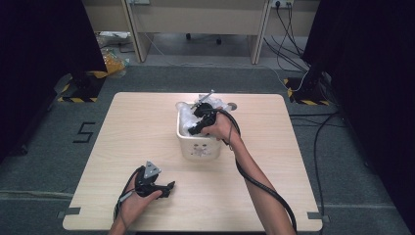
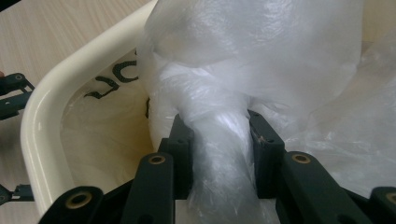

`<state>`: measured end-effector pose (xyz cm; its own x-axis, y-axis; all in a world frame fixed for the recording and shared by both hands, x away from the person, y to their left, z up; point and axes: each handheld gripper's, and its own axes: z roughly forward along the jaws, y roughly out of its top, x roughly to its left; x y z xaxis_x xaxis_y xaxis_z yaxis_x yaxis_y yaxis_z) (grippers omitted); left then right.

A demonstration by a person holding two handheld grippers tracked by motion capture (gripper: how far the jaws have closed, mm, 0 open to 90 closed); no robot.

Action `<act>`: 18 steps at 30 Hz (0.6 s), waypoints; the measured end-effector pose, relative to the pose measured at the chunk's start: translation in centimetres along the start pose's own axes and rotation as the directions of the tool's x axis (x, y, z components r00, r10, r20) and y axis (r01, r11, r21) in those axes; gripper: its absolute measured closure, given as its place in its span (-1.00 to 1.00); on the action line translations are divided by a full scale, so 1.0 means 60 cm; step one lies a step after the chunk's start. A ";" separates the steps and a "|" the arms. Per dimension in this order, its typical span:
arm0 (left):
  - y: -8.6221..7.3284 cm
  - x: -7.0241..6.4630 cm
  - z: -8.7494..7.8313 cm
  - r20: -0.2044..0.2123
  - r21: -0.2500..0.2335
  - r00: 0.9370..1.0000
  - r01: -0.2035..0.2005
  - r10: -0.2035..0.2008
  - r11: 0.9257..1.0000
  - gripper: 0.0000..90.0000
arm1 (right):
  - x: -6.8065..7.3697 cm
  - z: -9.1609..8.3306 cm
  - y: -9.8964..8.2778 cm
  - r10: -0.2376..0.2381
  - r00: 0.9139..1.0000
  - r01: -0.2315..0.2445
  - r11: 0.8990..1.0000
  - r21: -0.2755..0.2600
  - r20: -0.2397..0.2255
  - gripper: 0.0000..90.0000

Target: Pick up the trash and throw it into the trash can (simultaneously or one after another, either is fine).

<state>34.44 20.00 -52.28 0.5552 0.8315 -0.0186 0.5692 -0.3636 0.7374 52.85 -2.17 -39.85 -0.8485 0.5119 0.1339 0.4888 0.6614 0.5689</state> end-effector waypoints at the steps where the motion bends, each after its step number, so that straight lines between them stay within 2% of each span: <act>1: 0.000 0.000 0.000 0.000 -0.001 1.000 0.000 0.000 1.000 -0.74 | -0.001 -0.001 0.000 0.008 1.000 -0.008 1.000 -0.003 -0.003 0.47; 4: 0.000 0.000 0.000 0.000 -0.001 1.000 0.000 0.000 1.000 -0.74 | 0.000 -0.004 -0.003 0.003 1.000 -0.003 0.999 -0.032 -0.017 0.32; 6: 0.000 0.000 0.000 0.001 -0.001 1.000 0.002 -0.002 1.000 -0.74 | -0.002 -0.009 -0.006 0.009 1.000 -0.010 0.997 -0.072 -0.019 0.22; 9: 0.000 0.000 0.000 0.001 -0.001 1.000 0.002 -0.002 1.000 -0.74 | -0.003 -0.026 -0.008 0.041 0.998 -0.048 0.988 -0.145 -0.053 0.06; 13: 0.000 0.000 0.000 0.001 -0.001 1.000 0.002 -0.002 1.000 -0.74 | 0.002 -0.054 -0.010 0.043 0.999 -0.047 0.980 -0.192 -0.027 -0.04; 18: 0.000 -0.001 0.001 0.001 -0.004 1.000 0.005 -0.005 1.000 -0.74 | 0.006 -0.089 -0.014 0.046 0.999 -0.047 0.964 -0.262 -0.010 -0.07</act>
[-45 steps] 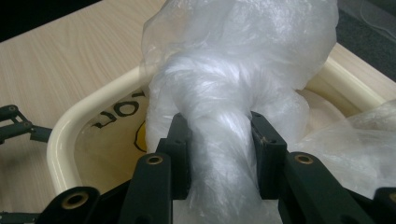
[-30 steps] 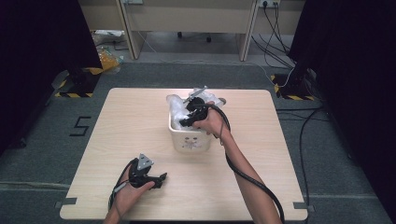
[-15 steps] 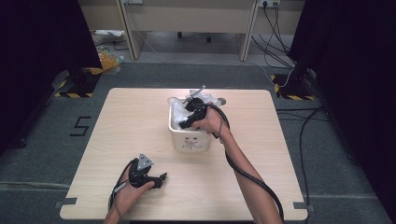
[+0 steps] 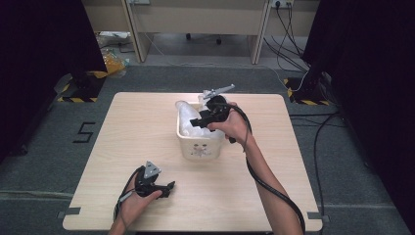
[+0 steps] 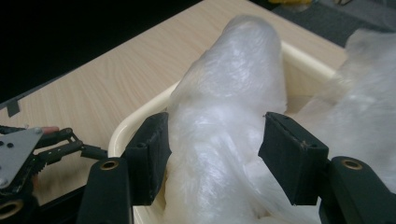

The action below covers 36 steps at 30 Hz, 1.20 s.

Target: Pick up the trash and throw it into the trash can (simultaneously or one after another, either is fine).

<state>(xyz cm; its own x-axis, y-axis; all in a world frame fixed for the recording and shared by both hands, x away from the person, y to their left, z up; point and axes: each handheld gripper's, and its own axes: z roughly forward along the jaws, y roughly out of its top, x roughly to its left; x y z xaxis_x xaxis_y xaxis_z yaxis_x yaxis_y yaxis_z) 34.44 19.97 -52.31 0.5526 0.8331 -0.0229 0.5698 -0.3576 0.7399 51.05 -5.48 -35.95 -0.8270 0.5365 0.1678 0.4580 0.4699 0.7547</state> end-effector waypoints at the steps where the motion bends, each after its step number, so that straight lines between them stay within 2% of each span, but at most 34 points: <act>1: 0.000 0.000 0.000 0.000 -0.001 1.000 0.000 0.000 1.000 -0.74 | 0.000 -0.006 0.000 -0.004 1.000 0.004 1.000 -0.012 0.008 -0.07; 8: 0.000 0.000 0.000 -0.002 -0.003 1.000 0.000 0.000 1.000 -0.74 | -0.002 -0.044 -0.004 -0.013 0.999 0.016 0.997 -0.070 0.040 -0.11; 19: 0.000 0.000 0.000 0.000 0.000 1.000 0.000 0.000 1.000 -0.74 | -0.007 -0.089 -0.018 -0.003 0.994 0.018 0.991 -0.131 0.108 -0.31; 26: 0.000 0.000 0.000 0.000 -0.001 1.000 0.004 -0.004 1.000 -0.74 | -0.016 -0.118 -0.042 0.018 0.988 0.006 0.987 -0.160 0.150 -0.35; 36: 0.000 0.000 0.000 -0.001 -0.001 1.000 0.005 -0.005 1.000 -0.74 | -0.026 -0.158 -0.083 0.041 0.982 -0.006 0.983 -0.183 0.183 -0.35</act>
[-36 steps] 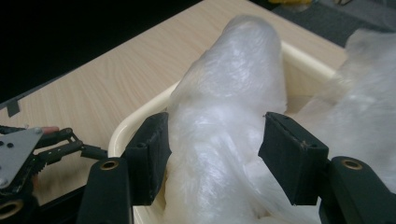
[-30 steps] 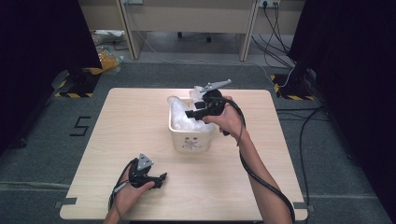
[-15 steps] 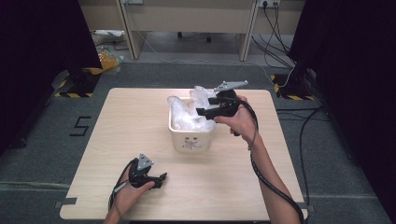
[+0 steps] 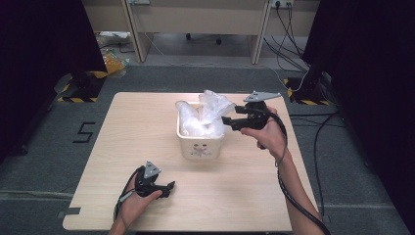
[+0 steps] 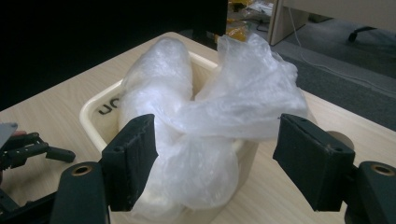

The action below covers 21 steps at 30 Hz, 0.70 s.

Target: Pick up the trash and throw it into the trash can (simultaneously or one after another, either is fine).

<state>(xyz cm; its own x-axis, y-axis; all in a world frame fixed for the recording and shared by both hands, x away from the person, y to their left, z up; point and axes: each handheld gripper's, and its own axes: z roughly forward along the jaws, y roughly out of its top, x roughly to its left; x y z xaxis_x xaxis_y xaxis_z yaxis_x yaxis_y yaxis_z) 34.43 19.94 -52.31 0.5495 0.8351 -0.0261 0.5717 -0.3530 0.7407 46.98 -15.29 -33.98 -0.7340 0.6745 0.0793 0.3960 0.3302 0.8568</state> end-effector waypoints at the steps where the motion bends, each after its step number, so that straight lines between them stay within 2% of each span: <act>1: 0.000 0.000 0.000 0.000 0.000 1.000 0.000 0.000 1.000 -0.74 | -0.002 -0.004 -0.004 0.002 1.000 -0.002 1.000 -0.003 0.004 -0.35; 10: 0.000 0.000 0.000 -0.002 -0.002 1.000 0.000 0.000 1.000 -0.74 | -0.018 -0.038 -0.042 0.023 0.999 -0.022 1.000 -0.009 0.044 -0.35; 21: 0.000 0.001 0.000 -0.004 0.005 1.000 -0.006 0.006 1.000 -0.75 | -0.024 -0.053 -0.090 0.047 0.996 -0.046 0.999 -0.023 0.072 -0.35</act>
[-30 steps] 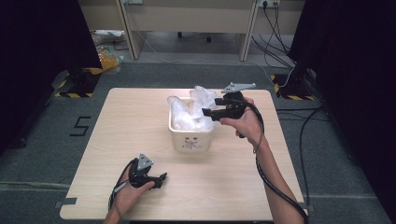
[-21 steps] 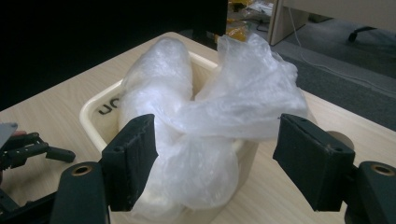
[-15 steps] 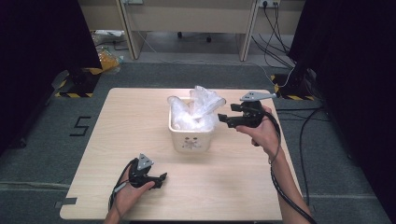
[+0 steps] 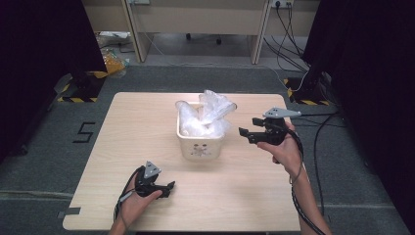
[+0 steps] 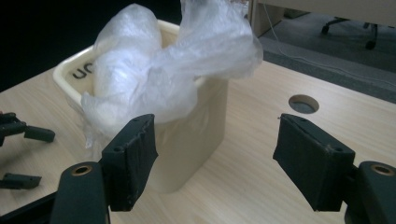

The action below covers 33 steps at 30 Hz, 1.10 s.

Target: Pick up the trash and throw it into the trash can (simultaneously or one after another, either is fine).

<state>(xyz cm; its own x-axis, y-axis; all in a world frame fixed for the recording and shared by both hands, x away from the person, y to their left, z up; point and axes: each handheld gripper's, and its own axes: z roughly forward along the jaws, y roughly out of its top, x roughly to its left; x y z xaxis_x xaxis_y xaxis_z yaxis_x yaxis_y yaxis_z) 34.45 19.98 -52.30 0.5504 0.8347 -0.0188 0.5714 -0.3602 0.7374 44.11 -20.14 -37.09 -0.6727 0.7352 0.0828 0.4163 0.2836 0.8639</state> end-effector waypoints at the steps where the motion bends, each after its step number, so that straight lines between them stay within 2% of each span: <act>1: 0.000 0.000 0.000 0.000 -0.001 1.000 0.002 -0.002 1.000 -0.75 | 0.001 -0.001 -0.006 -0.001 1.000 0.001 1.000 0.006 0.005 -0.35; 14: 0.000 -0.001 0.000 -0.002 -0.002 1.000 0.005 -0.005 1.000 -0.76 | 0.014 -0.009 -0.103 0.003 0.999 -0.005 0.999 0.042 0.046 -0.37; 22: 0.000 -0.001 0.000 -0.002 -0.002 1.000 0.005 -0.005 1.000 -0.76 | 0.021 -0.003 -0.147 0.029 0.999 -0.031 0.998 0.060 0.039 -0.37; 27: 0.000 -0.001 0.000 -0.002 -0.002 1.000 0.005 -0.005 1.000 -0.76 | 0.023 0.004 -0.166 0.028 0.998 -0.032 0.995 0.092 0.047 -0.37; 33: 0.000 -0.001 0.000 -0.002 -0.002 1.000 0.006 -0.006 1.000 -0.76 | 0.024 0.016 -0.194 -0.002 0.997 -0.010 0.988 0.153 0.079 -0.37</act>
<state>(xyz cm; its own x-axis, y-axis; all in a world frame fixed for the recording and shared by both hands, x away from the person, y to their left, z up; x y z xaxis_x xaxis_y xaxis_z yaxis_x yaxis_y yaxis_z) 34.44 19.94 -52.32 0.5459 0.8375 -0.0216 0.5731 -0.3545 0.7388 38.86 -21.79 -47.47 -0.6234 0.7808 0.0418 0.5119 0.3671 0.7766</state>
